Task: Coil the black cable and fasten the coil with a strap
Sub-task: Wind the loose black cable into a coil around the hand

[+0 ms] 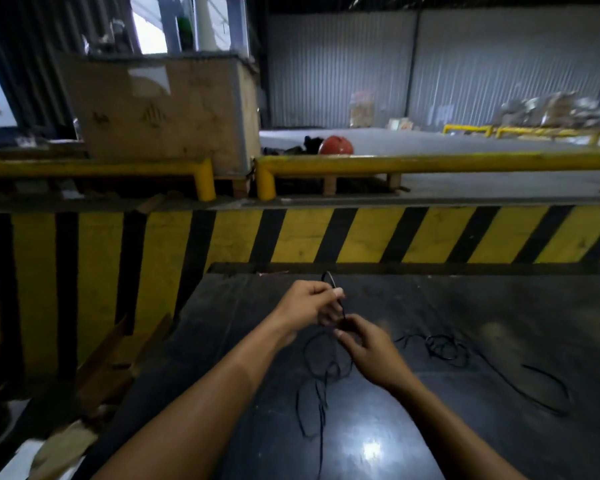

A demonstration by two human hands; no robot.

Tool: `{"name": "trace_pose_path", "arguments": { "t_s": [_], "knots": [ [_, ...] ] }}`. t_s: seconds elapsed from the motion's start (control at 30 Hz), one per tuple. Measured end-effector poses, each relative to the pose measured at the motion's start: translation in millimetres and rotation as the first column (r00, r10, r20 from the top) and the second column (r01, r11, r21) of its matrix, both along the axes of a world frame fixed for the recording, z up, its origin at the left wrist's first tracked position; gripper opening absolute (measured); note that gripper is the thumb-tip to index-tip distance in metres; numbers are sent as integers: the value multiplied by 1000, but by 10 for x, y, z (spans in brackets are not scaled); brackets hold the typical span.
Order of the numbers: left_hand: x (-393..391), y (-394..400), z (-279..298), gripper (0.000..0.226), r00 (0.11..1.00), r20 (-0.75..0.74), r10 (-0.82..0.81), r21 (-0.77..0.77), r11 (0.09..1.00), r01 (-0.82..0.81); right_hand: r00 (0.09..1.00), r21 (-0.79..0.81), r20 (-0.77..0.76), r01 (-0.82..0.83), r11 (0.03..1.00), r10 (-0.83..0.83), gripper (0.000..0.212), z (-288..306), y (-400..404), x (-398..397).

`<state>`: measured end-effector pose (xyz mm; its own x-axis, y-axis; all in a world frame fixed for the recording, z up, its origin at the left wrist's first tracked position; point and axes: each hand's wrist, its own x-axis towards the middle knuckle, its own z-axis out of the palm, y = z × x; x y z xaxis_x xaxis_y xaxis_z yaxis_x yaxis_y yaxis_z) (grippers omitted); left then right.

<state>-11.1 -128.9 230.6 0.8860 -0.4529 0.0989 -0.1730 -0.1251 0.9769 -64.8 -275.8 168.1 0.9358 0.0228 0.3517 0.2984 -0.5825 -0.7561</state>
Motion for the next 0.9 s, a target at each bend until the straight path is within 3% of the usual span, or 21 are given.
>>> {"name": "trace_pose_path", "arguments": {
  "t_s": [0.1,0.17,0.23,0.3,0.33,0.4,0.47,0.57,0.7,0.8,0.9],
  "knots": [
    [-4,-97,147,21,999,0,38,-13,999,-38,991,-154,130,-5,988,25,16,216,-180,25],
    [46,-80,228,30,969,161,189,129,969,-211,978,-269,185,-41,962,93,13,396,-376,52],
    [77,-25,329,61,883,372,285,261,881,-395,970,-351,200,-57,934,135,12,564,-588,73],
    [59,-22,452,94,915,371,158,343,892,-293,966,-370,212,-62,927,149,15,722,-759,96],
    [30,-53,497,98,946,321,39,408,896,-176,961,-370,226,-66,927,159,17,796,-815,103],
    [-62,-153,548,76,959,203,-199,551,832,56,947,-369,267,-72,926,180,18,940,-877,96],
    [-153,-262,550,44,943,100,-316,585,786,202,932,-367,311,-62,928,186,19,1046,-920,89],
    [-266,-367,605,42,942,-40,-333,382,866,322,933,-335,306,-82,939,191,19,1094,-1027,83],
    [-320,-419,826,50,910,-71,-409,-101,910,402,972,-117,139,-175,978,190,27,846,-1057,132],
    [-286,-533,978,48,943,-39,-332,-451,848,280,970,-59,-19,-241,969,240,31,445,-981,151],
    [-138,-597,1062,46,999,0,-41,-555,831,35,941,-293,-184,-329,898,284,36,97,-924,151]
  ]
}}
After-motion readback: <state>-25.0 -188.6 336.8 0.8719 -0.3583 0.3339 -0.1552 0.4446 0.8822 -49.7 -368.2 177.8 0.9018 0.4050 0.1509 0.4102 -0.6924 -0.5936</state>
